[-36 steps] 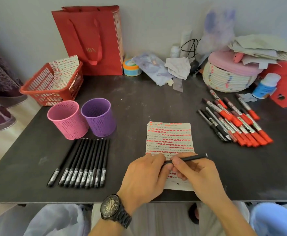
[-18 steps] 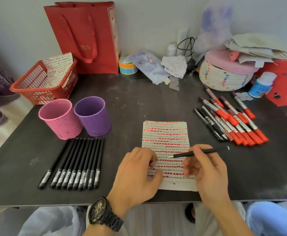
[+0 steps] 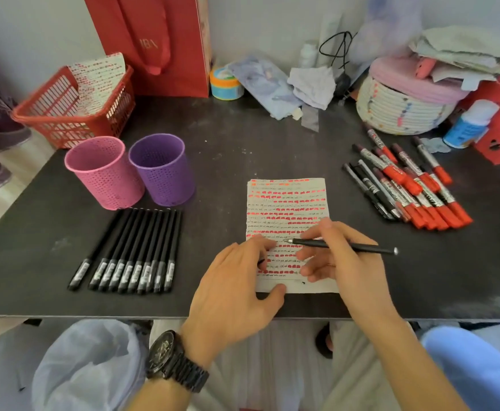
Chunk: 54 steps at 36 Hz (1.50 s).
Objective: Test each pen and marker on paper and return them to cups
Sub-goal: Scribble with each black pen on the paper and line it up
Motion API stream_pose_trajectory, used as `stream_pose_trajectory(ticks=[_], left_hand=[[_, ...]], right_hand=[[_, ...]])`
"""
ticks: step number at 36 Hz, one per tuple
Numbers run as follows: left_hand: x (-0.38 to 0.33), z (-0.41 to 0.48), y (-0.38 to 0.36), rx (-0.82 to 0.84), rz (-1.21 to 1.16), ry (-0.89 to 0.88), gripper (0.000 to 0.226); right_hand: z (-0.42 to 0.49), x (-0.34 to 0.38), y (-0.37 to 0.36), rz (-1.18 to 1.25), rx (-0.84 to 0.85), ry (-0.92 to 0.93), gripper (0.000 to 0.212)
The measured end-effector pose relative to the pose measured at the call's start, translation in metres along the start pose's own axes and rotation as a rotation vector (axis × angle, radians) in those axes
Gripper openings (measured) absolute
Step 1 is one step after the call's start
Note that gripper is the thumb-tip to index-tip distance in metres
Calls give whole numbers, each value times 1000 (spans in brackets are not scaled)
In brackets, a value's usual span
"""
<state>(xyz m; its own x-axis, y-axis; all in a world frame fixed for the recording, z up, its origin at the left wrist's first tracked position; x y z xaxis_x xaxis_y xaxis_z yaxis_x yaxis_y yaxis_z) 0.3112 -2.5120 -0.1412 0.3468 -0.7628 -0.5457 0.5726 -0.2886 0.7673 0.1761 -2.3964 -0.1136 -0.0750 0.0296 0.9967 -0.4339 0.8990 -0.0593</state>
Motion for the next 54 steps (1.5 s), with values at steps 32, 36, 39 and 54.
stream_pose_trajectory(ticks=[32,36,39,54], left_hand=[[3,-1,-5,-105,15,38,51],[5,-1,-8,-93,12,21,46],[5,-2,-8,-99,14,15,45],[-1,2,-1,-92,-13,13,50]], right_hand=[[-4,-27,-1,-380,-165,217,35],[-5,-25,-2,-391,-166,227,34],[-6,-24,-3,-394,-160,241,34],[-5,-26,-1,-398,-179,220,36]])
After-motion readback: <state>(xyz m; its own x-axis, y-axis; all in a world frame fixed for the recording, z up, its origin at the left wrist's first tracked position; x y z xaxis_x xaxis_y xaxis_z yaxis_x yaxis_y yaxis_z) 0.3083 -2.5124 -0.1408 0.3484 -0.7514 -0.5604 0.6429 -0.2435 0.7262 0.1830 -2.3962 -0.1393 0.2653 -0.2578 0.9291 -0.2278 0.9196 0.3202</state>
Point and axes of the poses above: each hand's wrist, its own z-axis towards the middle knuckle, its own y-axis out of the back of the hand, x = y × z, the point moved 4 cm from there along z, towards the middle knuckle, and after that the axes turned 13 degrees about -x, right-handed, at the moved point
